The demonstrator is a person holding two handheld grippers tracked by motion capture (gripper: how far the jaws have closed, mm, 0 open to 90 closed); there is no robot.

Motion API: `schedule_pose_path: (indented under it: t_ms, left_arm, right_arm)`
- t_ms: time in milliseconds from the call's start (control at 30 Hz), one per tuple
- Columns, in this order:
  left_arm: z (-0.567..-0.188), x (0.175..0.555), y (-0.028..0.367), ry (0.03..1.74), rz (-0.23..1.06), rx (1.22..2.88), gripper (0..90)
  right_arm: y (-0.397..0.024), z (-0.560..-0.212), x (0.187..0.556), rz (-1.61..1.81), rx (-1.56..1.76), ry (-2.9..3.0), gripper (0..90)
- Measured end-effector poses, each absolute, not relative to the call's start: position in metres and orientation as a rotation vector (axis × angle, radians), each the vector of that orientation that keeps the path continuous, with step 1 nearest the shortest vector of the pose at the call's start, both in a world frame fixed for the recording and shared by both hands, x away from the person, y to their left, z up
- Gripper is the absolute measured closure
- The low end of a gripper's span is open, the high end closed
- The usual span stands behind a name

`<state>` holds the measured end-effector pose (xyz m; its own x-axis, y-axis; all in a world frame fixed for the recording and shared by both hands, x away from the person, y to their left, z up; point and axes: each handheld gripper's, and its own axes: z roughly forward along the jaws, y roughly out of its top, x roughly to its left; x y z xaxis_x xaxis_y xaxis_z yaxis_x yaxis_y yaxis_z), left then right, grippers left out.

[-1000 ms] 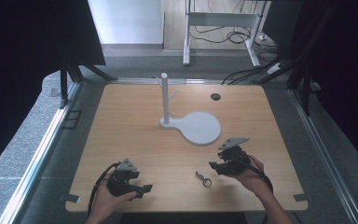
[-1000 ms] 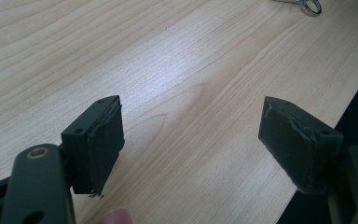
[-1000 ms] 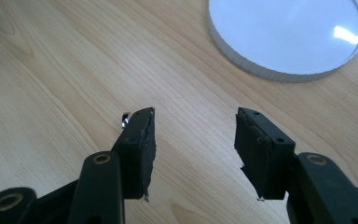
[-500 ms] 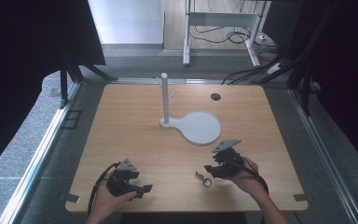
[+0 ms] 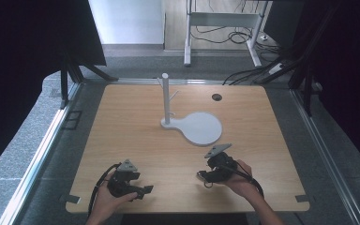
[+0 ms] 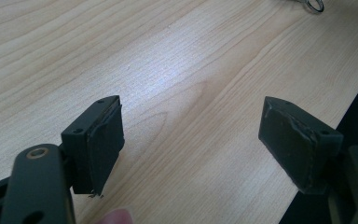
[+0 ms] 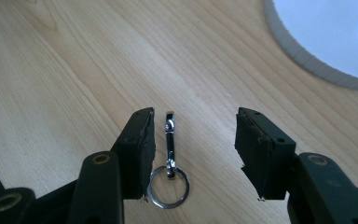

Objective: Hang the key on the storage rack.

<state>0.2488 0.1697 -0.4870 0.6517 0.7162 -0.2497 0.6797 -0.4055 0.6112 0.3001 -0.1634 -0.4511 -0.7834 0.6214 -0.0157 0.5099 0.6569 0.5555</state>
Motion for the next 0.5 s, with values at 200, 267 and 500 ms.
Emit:
schedule_pose_path:
  t_ms: [200,267,500]
  left_arm:
    - [-0.487,0.249,0.170,1.075,0.067,2.174,22.6]
    - [-0.488,0.249,0.169,1.076,0.066,2.175,22.6]
    - [-0.489,0.249,0.169,1.078,0.062,2.175,22.5]
  right_arm:
    - [-0.159,-0.459,0.299,0.767,0.915,2.696,52.9]
    - [-0.159,-0.460,0.299,0.762,0.912,2.705,53.4]
    - [-0.155,-0.467,0.300,0.718,0.898,2.753,57.6]
